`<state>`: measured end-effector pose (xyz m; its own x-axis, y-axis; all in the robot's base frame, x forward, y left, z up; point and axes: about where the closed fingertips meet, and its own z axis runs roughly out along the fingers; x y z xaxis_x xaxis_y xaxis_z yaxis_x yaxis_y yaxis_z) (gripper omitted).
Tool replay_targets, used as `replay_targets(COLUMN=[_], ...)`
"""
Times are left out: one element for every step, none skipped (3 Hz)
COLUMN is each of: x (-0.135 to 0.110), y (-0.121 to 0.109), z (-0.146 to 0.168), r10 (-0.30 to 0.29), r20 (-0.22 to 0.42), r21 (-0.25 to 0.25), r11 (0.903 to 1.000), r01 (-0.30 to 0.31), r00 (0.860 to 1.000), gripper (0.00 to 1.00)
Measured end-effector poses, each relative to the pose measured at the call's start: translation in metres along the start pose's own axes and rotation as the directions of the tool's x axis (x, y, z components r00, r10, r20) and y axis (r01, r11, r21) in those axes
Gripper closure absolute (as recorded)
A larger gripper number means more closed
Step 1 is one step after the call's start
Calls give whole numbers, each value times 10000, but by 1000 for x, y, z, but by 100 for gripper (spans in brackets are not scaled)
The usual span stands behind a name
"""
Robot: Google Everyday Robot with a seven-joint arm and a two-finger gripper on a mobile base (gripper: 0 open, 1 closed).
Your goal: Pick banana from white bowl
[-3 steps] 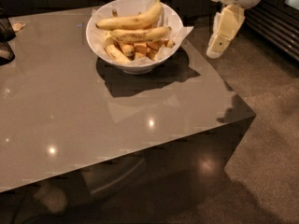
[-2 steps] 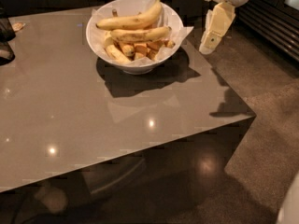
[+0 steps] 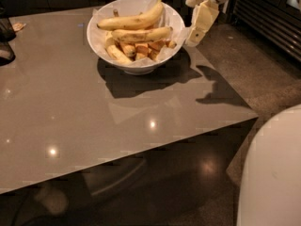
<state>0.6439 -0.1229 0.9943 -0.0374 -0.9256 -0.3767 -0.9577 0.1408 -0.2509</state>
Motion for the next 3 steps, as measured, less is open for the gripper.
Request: replay_targets(x=[-11, -22, -35], y=[-9, -17, -24], z=[9, 16, 21], r10=[-238, -533, -937], r20=[29, 19, -59], r21=[-70, -90, -19], r11=[9997, 9985, 9956], r01=[239, 533, 937], r00=[9997, 9986, 9956], gripper=[38, 43, 39])
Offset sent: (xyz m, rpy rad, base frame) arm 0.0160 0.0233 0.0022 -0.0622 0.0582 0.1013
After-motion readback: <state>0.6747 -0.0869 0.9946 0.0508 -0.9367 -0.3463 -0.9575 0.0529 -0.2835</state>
